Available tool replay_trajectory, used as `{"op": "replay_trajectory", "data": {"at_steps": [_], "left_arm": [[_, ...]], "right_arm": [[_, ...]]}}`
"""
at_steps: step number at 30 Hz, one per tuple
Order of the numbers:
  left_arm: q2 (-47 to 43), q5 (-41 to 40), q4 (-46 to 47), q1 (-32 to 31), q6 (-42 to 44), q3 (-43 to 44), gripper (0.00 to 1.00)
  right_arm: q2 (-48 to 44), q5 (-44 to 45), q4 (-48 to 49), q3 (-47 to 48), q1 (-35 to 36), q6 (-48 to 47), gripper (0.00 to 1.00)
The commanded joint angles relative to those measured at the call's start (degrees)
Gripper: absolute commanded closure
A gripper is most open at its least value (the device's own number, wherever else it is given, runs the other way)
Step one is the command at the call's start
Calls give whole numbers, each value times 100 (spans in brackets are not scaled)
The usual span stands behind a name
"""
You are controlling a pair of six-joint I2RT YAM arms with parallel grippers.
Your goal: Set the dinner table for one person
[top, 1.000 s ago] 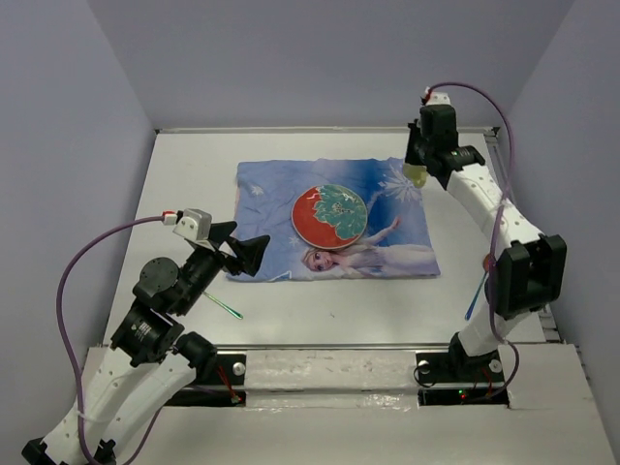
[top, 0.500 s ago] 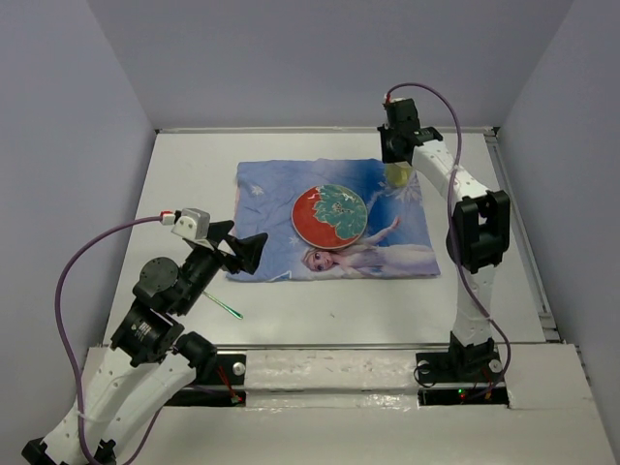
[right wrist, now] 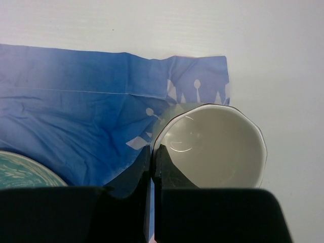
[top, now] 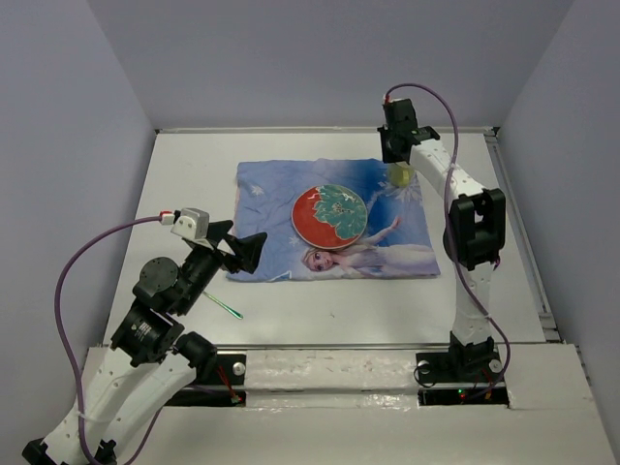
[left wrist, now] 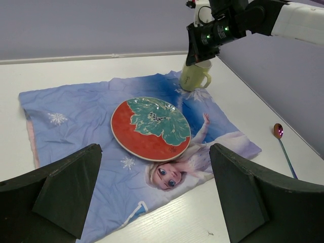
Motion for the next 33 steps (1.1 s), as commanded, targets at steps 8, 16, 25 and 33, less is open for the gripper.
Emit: {"op": "replay_trajectory", "data": {"at_steps": [8,16,25,33], "left_arm": [[7,-79,150,58,105,2,1],[33,-105,150,93,78,2,1],[-11,-877,27,233,-36,19,1],[7,-1801,-210,383,-264,98,1]], "right_arm": [[-54,205,411,202,3,-119,73],[-835,-31,376,-158,3,109,32],[-2795,-884,1324,-2406,793,610,29],[-3605,-1184,2467,-3998,2444,1067,29]]}}
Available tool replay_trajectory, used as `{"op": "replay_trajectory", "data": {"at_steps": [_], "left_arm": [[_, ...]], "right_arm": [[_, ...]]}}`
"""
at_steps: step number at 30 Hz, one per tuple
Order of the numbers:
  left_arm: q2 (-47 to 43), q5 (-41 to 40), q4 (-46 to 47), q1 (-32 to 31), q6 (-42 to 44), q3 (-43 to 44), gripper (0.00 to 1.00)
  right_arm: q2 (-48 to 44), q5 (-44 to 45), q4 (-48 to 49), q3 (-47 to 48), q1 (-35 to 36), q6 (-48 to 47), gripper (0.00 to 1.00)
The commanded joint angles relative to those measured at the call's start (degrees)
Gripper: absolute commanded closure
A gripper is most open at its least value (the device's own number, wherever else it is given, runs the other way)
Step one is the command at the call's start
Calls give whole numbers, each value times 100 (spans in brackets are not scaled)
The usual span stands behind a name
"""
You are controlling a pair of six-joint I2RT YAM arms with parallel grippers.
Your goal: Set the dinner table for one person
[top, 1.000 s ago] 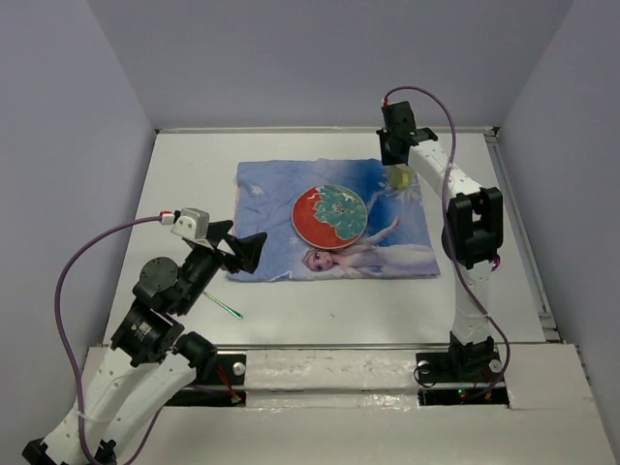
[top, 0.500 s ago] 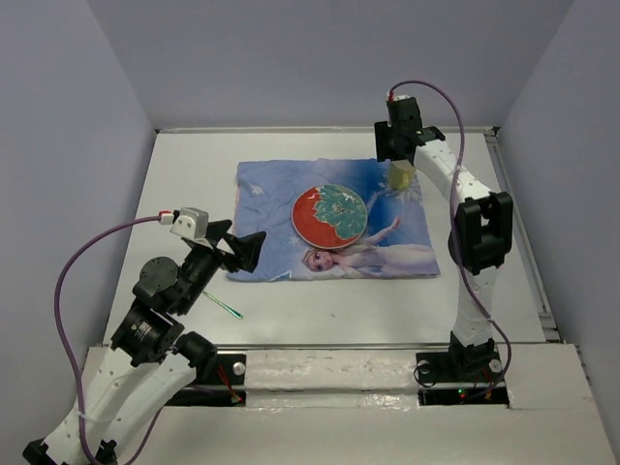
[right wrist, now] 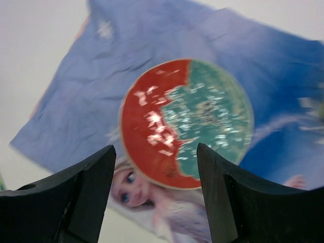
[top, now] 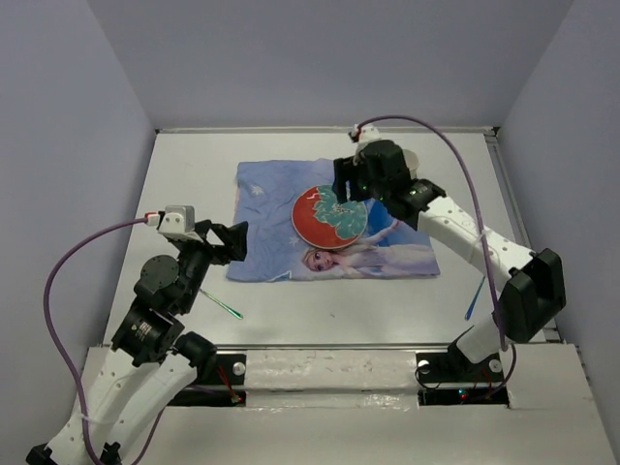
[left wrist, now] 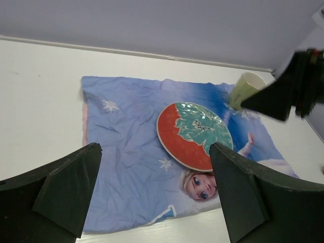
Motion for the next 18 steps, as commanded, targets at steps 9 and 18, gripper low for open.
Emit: {"op": "replay_trajectory", "data": {"at_steps": [9,18], "left_arm": [[-627,-2584,-498,92,-303,485,1],[-909,-3824,-752,31,-22,1179,1]], "right_arm": [[1351,132,1530,-138,2964,446,35],[3127,70,1600,1391,3897,209,45]]}}
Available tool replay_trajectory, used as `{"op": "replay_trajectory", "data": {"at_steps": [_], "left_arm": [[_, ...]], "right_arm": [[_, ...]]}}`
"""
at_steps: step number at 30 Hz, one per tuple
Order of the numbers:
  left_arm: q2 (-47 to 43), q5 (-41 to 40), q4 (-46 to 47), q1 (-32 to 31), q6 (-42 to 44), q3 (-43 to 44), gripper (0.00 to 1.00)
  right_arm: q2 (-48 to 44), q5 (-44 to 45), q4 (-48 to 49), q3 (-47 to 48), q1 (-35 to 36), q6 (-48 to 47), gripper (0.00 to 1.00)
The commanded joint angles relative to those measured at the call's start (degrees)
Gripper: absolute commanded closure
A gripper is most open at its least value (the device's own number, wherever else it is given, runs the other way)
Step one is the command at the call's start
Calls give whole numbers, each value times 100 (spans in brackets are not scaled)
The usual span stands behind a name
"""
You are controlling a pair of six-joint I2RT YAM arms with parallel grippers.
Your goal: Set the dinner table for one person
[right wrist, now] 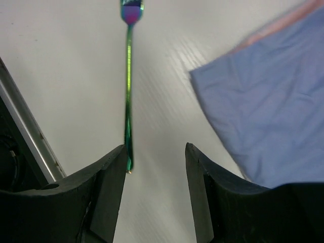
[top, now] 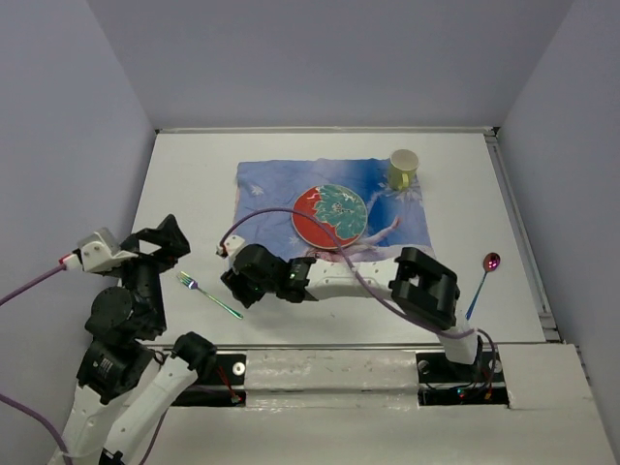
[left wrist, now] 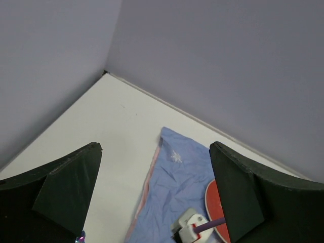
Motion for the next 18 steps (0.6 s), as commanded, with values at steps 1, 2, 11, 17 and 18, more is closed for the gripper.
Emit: {"op": "replay_trajectory", "data": {"at_steps": [1,2,11,17,18], "left_arm": [[-113,-961,182,-46,269,381,1],[-218,-997,262,-55,331,373,1],[-35,-998,271,-46,481,601,1],[228,-1024,377,-55,472,557,1],[272,-1006,395,-46,472,557,1]], "right_arm": [[559,83,369,845,284,-200,45],[666,75,369,1038,337,-209,45],[1536,-127,387,1690,390,-438,48],[2099,-101,256,2304,495,-657,48],[2178,-23,203,2401,495,-701,48]]}}
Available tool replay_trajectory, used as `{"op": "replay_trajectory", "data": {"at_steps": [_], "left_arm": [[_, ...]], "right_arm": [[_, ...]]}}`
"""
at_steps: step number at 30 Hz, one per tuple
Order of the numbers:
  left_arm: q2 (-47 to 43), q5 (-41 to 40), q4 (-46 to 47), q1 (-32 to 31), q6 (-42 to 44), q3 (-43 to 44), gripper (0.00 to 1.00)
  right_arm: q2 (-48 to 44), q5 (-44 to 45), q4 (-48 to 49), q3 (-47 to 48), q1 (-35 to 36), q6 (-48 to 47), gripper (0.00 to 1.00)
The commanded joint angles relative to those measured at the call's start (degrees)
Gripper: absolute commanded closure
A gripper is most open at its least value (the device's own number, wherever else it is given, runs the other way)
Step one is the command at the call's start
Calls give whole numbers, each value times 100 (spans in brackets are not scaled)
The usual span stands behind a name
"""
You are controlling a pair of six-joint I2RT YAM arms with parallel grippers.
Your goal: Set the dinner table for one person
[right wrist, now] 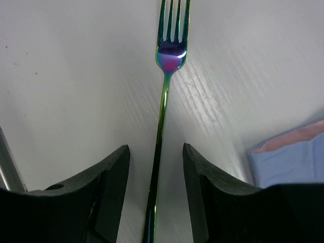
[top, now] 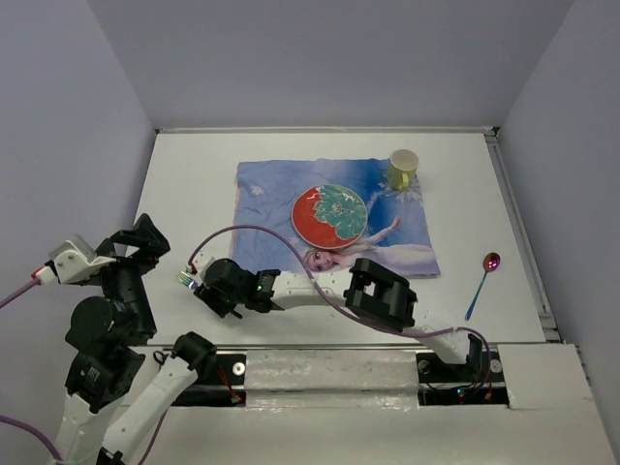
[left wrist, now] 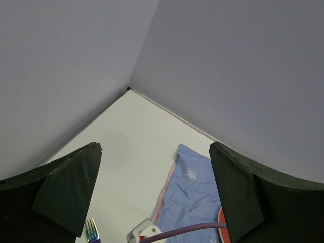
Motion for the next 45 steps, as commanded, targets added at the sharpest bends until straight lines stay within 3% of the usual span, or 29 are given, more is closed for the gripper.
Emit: {"op": "replay_trajectory", "data": {"at_steps": [1,8,15,24,27,29,30,45], "left_arm": [[358,-145,344,-39,55,42,1],[323,119,468,-39,99,-81,1],[279,233,511,-40,90,-160,1],[121,260,556,-31,20,-424,1],[16,268,538,-39,-77,-617,1],[-116,329,547,-40,-138,-801,1],[-169,356,538,-40,-156,-854,1],[-810,944,722,-31,-112,-1233,1]], "right_arm": [[375,72,76,601,119,-323,48],[420,230,242,558,119,-376,51],[412,327,198,514,119,-306,66],[455,827,190,118,224,-218,76],[438,951,260,-4,225,-113,89],[368,960,339,-101,225,71,93],[255,1030,417,-232,225,202,100],[-1117,2321,1138,-909,225,1478,100]]}}
